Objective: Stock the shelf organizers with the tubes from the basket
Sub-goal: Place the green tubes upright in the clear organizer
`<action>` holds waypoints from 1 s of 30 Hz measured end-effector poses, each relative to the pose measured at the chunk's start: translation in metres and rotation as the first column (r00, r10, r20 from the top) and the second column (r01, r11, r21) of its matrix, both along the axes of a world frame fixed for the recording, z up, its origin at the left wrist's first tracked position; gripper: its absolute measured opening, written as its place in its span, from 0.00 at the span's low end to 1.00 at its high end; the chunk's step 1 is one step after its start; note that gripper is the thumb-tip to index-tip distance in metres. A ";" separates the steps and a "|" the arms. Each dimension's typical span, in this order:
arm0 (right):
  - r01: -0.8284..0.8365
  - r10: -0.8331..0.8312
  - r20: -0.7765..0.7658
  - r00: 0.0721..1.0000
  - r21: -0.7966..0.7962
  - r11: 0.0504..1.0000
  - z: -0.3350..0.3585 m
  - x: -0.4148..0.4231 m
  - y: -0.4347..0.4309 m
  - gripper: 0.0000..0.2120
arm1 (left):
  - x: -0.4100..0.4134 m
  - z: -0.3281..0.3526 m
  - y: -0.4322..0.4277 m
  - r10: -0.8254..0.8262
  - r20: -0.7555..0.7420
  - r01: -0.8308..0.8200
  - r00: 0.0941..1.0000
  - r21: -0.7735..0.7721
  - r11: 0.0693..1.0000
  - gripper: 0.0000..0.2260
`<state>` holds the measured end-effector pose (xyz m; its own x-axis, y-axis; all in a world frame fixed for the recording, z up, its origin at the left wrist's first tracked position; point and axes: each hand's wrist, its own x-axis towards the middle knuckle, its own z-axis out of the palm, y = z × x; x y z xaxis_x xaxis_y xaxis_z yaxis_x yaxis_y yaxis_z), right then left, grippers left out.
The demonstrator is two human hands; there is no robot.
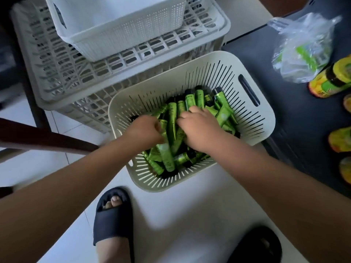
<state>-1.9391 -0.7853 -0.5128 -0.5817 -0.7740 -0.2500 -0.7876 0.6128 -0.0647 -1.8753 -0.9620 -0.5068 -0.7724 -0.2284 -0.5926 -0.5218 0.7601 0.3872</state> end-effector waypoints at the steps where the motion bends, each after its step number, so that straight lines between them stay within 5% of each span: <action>1: -0.021 0.022 -0.027 0.999 0.028 0.999 0.002 0.001 -0.002 0.15 | 0.002 0.001 -0.001 0.011 -0.020 -0.010 1.000 0.052 0.999 0.10; 8: -0.092 0.093 0.007 0.996 0.247 0.965 0.016 0.001 -0.004 0.13 | 0.012 0.001 -0.002 0.007 0.049 -0.017 0.999 0.201 0.979 0.16; 14: 0.070 -0.077 -0.003 0.997 0.453 0.889 0.067 -0.006 0.009 0.14 | 0.016 0.035 0.001 0.142 0.036 -0.145 0.989 0.382 0.913 0.13; 17: 0.267 -0.296 0.017 0.955 0.386 0.883 0.103 -0.003 0.043 0.14 | 0.023 0.081 0.001 0.289 -0.054 -0.232 0.956 0.465 0.854 0.12; 21: 0.576 -0.580 0.150 0.801 0.074 0.814 0.171 0.004 0.094 0.13 | 0.029 0.162 0.007 0.459 -0.195 -0.247 0.867 0.632 0.735 0.10; 23: 0.704 -0.646 0.310 0.698 -0.132 0.697 0.208 0.016 0.114 0.15 | 0.035 0.209 0.020 0.515 -0.279 -0.202 0.811 0.692 0.693 0.11; 27: 0.812 -0.584 0.577 0.571 -0.505 0.293 0.273 0.067 0.142 0.14 | 0.051 0.298 0.059 0.562 -0.398 -0.078 0.725 0.763 0.642 0.09; 30: 0.821 -0.400 0.759 0.513 -0.570 -0.029 0.321 0.119 0.163 0.04 | 0.067 0.359 0.101 0.569 -0.492 0.058 0.659 0.787 0.614 0.06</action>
